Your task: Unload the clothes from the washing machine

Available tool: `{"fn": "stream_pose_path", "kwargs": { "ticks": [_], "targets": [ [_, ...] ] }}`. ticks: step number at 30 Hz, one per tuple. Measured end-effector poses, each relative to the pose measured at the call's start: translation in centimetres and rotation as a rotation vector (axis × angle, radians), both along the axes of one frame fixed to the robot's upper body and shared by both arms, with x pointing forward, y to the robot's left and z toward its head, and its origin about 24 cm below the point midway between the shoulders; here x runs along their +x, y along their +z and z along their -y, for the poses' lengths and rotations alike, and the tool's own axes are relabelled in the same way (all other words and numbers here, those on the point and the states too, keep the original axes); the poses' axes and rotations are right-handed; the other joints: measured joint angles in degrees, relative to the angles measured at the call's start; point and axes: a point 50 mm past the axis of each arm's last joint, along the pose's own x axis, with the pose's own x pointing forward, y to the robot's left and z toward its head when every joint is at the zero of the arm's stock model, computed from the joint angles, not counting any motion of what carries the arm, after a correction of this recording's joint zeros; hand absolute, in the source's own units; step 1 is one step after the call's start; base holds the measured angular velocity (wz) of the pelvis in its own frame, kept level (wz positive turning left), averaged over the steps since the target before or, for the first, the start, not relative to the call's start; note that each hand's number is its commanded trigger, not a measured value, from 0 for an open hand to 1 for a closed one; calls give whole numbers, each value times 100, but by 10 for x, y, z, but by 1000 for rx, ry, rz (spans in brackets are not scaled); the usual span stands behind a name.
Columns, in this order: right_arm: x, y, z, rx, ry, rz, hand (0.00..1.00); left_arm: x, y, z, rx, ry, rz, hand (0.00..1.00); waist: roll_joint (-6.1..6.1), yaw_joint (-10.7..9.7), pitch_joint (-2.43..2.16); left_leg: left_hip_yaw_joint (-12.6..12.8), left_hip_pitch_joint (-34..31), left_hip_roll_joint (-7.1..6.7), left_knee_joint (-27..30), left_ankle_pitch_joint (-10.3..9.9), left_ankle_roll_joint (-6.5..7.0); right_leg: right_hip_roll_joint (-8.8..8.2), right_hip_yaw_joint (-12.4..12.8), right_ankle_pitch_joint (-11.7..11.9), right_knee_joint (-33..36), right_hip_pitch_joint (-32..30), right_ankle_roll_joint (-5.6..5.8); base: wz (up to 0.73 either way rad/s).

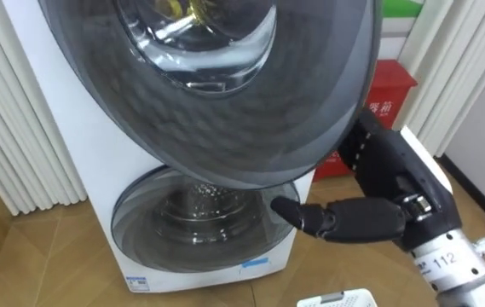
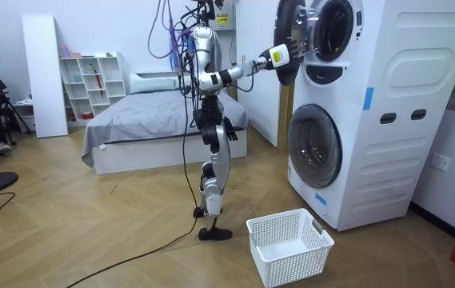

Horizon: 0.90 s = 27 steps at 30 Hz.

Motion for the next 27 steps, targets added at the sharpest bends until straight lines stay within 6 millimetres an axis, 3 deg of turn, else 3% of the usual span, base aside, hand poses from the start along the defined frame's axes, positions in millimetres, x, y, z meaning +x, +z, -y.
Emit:
{"fn": "stream_pose_path", "kwargs": {
  "ticks": [3, 9, 16, 27],
  "targets": [
    [8, 11, -14, -10, 54, 39, 0, 1, 1, -4, 15, -8, -1, 0, -61, 132, 15, -11, -16, 19, 3, -1, -22, 16, -25, 6, 54, -44, -10, 0],
    [5, 14, -30, -32, 152, 47, 0, -6, 1, -9, 31, -8, -45, 0, -147, 132, -9, -38, -104, 57, 85, -4, -68, 50, -85, 41, 84, -110, -65, -2],
    [7, 16, -40, -54, 179, 37, 0, -7, 0, -9, 47, -46, -83, 0, -187, 142, -21, -110, -134, 70, 73, 46, -161, 84, -252, 61, 66, -115, -154, 3],
    [5, 17, -45, -103, 187, 48, 0, -1, 1, -9, 56, -65, -81, 0, -235, 437, -47, -122, -140, 168, 100, 141, -302, 136, -320, 68, 69, -132, -319, 0]
  ]
}}
